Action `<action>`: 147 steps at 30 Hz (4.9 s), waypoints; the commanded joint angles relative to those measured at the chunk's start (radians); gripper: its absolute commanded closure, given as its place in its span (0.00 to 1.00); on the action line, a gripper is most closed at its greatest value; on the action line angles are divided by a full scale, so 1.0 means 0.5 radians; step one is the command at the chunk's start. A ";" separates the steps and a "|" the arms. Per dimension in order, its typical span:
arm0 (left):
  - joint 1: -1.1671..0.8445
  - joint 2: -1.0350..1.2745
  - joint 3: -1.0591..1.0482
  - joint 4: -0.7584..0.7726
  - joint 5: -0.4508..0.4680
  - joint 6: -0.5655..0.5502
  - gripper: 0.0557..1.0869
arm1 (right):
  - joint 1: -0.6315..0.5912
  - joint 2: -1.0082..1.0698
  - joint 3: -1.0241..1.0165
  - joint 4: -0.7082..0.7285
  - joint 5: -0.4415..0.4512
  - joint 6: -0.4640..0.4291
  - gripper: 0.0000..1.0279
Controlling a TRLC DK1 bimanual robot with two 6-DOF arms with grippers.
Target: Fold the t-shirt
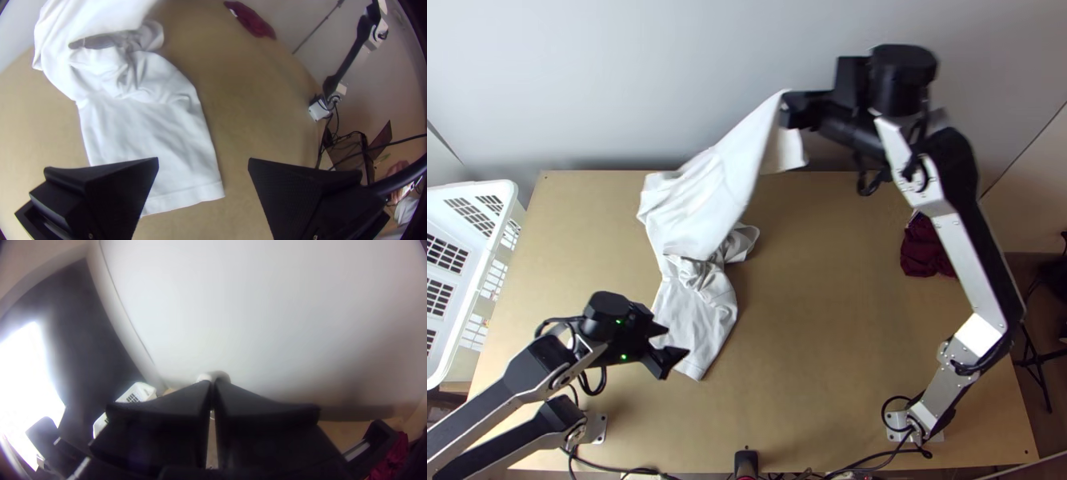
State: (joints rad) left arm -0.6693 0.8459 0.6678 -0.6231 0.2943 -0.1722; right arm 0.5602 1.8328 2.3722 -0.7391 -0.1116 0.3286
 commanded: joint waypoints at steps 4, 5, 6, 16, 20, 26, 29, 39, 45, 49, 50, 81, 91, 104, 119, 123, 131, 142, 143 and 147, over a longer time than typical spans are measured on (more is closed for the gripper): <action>-0.300 0.250 0.039 0.219 -0.110 -0.005 0.05 | -0.182 -0.156 -0.050 0.003 0.027 -0.007 0.97; -0.272 0.302 0.042 0.314 -0.202 -0.008 0.05 | -0.179 -0.162 -0.057 -0.007 0.027 -0.007 0.97; -0.244 0.361 0.051 0.393 -0.257 -0.011 0.05 | -0.179 -0.171 -0.063 -0.010 0.027 -0.007 0.97; -0.364 0.999 0.171 0.617 -0.806 0.016 0.05 | -0.298 -0.266 -0.063 -0.068 0.027 -0.022 0.97; -0.407 1.174 0.217 0.513 -0.914 0.019 0.05 | -0.320 -0.300 -0.069 -0.139 0.027 -0.028 0.97; -0.490 1.140 0.263 0.295 -0.926 0.013 0.05 | -0.341 -0.328 -0.087 -0.172 0.027 -0.034 0.97; -0.582 1.008 0.284 0.090 -0.920 -0.002 0.05 | -0.350 -0.337 -0.118 -0.185 0.027 -0.038 0.97; -0.714 0.698 0.202 -0.340 -0.656 -0.030 0.05 | -0.341 -0.337 -0.222 -0.172 0.027 -0.034 0.97; -0.695 0.689 0.116 -0.269 -0.573 -0.024 0.05 | -0.332 -0.318 -0.204 -0.148 0.030 -0.034 0.97; -0.708 0.720 0.100 -0.186 -0.503 -0.024 0.05 | -0.335 -0.318 -0.204 -0.148 0.039 -0.041 0.97; -0.714 0.732 0.079 -0.137 -0.503 -0.024 0.05 | -0.335 -0.318 -0.198 -0.148 0.039 -0.041 0.97; -0.692 0.569 -0.231 0.390 -0.273 -0.094 0.27 | -0.363 -0.374 -0.146 -0.228 0.045 -0.031 0.97; -0.686 0.686 -0.216 0.488 -0.337 -0.082 0.37 | -0.363 -0.389 -0.146 -0.234 0.054 -0.031 0.97; -0.447 0.177 -0.078 0.332 -0.484 -0.100 0.97 | -0.363 -0.444 -0.161 -0.338 0.054 -0.025 0.97; 0.894 -0.449 0.913 -0.358 0.504 -0.229 0.97 | -0.353 -1.107 -0.685 -0.528 -0.059 0.002 0.97; 1.069 -0.455 1.180 -0.343 0.497 -0.315 0.97 | -0.577 -1.251 -0.572 -0.531 -0.209 0.147 0.97; 1.378 -0.403 1.594 -0.174 0.369 -0.530 0.97 | -0.884 -1.242 0.088 -0.452 -0.216 0.398 0.97; 1.375 -0.336 2.131 0.065 -0.156 -0.711 0.97 | -1.317 -1.365 0.088 0.177 -0.154 0.910 0.97; 1.375 -0.308 2.202 0.077 -0.211 -0.711 0.97 | -1.317 -1.365 0.088 0.199 -0.120 0.910 0.97; 1.351 -0.244 2.447 0.130 -0.411 -0.662 0.97 | -1.338 -1.365 0.057 0.205 0.079 0.886 0.97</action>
State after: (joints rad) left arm 0.0090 0.6819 1.7035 -0.5999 0.2218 -0.5091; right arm -0.0616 1.1599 2.4035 -0.7074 -0.1730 0.7383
